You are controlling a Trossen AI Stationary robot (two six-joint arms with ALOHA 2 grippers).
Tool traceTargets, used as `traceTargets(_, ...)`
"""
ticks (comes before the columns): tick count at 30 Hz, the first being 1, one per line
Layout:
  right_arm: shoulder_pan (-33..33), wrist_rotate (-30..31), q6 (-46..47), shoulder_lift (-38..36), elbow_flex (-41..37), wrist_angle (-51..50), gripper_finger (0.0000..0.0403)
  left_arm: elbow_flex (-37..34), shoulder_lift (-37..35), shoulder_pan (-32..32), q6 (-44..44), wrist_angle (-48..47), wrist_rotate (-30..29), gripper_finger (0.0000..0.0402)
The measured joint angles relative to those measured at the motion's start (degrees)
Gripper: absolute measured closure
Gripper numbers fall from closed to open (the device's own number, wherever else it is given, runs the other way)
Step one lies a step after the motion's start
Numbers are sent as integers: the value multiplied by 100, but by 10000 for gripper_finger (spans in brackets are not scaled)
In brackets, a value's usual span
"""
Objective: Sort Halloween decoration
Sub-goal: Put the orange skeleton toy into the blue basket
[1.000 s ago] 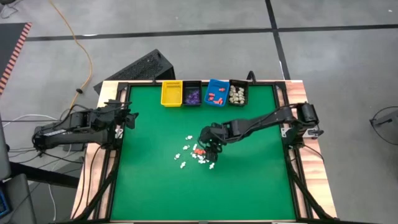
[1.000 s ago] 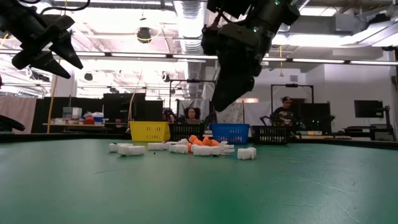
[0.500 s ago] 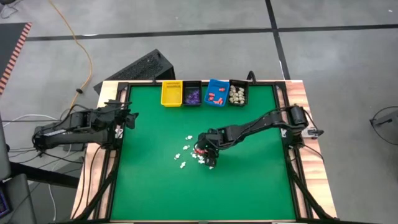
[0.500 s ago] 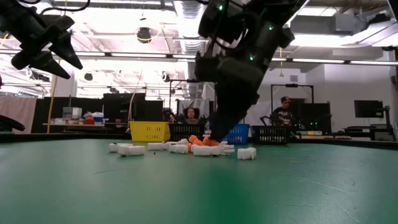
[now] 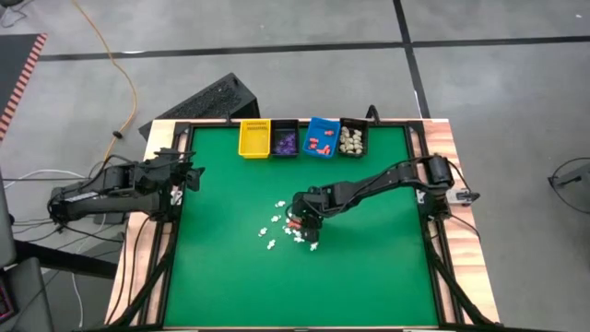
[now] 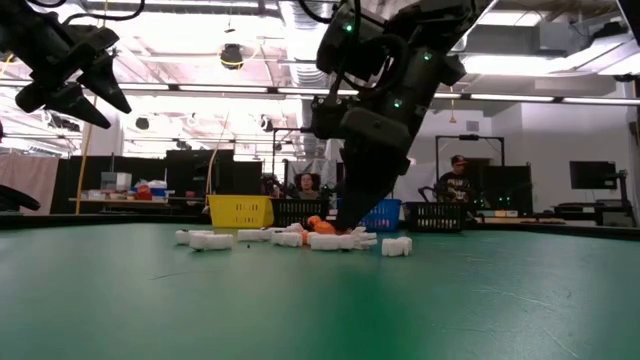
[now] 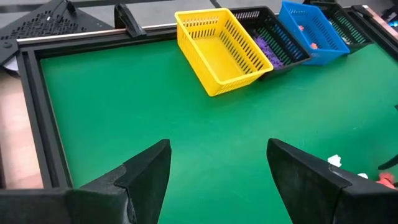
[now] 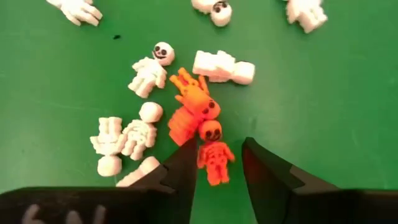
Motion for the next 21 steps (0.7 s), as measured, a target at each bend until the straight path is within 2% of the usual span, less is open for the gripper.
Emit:
traceTargets(10, 73, -277, 473, 388, 63, -106, 346, 0, 0, -1, 4, -7, 14, 145)
traceTargets(21, -72, -140, 969, -72, 4, -382, 355, 0, 0, -1, 6, -9, 39, 145)
